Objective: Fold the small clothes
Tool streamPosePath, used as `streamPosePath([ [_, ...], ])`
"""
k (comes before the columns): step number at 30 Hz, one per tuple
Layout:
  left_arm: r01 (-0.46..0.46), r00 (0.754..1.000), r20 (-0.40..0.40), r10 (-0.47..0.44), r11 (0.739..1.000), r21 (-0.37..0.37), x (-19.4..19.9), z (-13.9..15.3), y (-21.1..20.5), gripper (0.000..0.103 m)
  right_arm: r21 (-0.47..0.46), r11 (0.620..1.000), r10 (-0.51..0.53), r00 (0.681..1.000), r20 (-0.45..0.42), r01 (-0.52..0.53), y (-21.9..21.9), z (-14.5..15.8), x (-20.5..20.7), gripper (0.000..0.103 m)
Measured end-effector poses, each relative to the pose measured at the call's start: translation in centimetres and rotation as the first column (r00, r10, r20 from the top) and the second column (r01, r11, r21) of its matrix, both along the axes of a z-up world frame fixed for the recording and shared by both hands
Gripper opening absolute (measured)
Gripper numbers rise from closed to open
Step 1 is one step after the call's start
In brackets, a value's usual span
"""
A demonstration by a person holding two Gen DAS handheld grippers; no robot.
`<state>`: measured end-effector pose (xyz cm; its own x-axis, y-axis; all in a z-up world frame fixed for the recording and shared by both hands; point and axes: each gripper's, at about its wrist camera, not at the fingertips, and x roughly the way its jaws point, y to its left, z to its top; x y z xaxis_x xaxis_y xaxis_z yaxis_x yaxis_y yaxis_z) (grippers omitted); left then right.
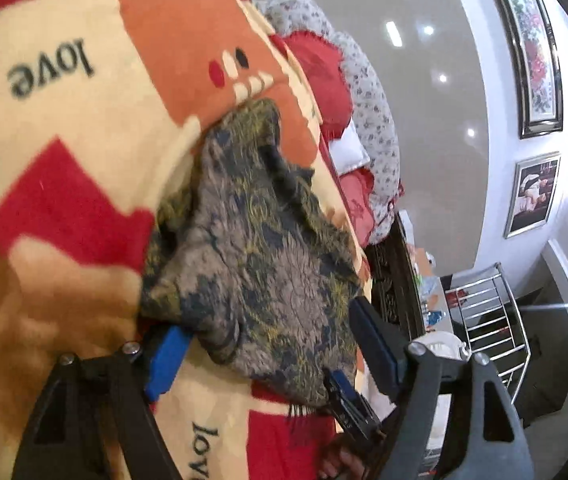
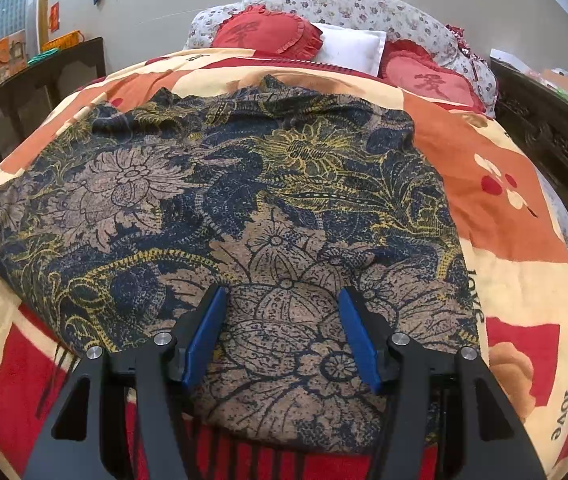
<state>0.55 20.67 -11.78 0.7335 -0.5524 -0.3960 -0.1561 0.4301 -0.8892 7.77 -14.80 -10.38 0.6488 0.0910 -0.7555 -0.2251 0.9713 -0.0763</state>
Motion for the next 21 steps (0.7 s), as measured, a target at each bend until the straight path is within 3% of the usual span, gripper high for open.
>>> streamPosePath([
  [3,0.003,1.0,0.026,-0.004,1.0,0.029,0.5,0.4,-0.2,0.08,-0.002,1.0,0.0,1.0,0.0,0.0,0.0,0.0,0.0,0.054],
  [6,0.068,0.995,0.061,-0.072,0.995,0.066,1.0,1.0,-2.0,0.081,-0.001,1.0,0.0,1.0,0.0,0.0,-0.1,0.0,0.0,0.054],
  [8,0.1,0.99,0.079,-0.114,0.982,0.161,1.4,1.6,-3.3,0.083,0.0,1.0,0.0,1.0,0.0,0.0,0.0,0.0,0.0,0.054],
  [11,0.08,0.997,-0.019,-0.078,0.962,0.261,1.9,0.6,-3.2,0.085,0.0,1.0,0.0,1.0,0.0,0.0,0.0,-0.1,0.0,0.054],
  [12,0.069,0.996,-0.07,-0.052,0.963,0.26,2.0,-0.3,-2.7,0.082,0.0,1.0,0.0,1.0,0.0,0.0,0.0,0.0,0.0,0.054],
  [13,0.061,0.996,-0.072,-0.045,0.967,0.246,1.9,-0.5,-2.4,0.078,0.0,1.0,0.0,1.0,0.0,0.0,0.0,0.0,0.0,0.054],
  [17,0.038,0.997,-0.071,-0.022,0.973,0.226,1.8,-0.7,-1.8,0.077,0.0,1.0,0.0,1.0,0.0,0.0,0.0,-0.1,0.0,0.054],
  [21,-0.034,0.995,-0.086,0.053,0.977,0.21,1.2,-1.3,-1.4,0.066,-0.002,1.0,0.001,1.0,0.001,-0.001,0.0,-0.1,0.0,0.054],
])
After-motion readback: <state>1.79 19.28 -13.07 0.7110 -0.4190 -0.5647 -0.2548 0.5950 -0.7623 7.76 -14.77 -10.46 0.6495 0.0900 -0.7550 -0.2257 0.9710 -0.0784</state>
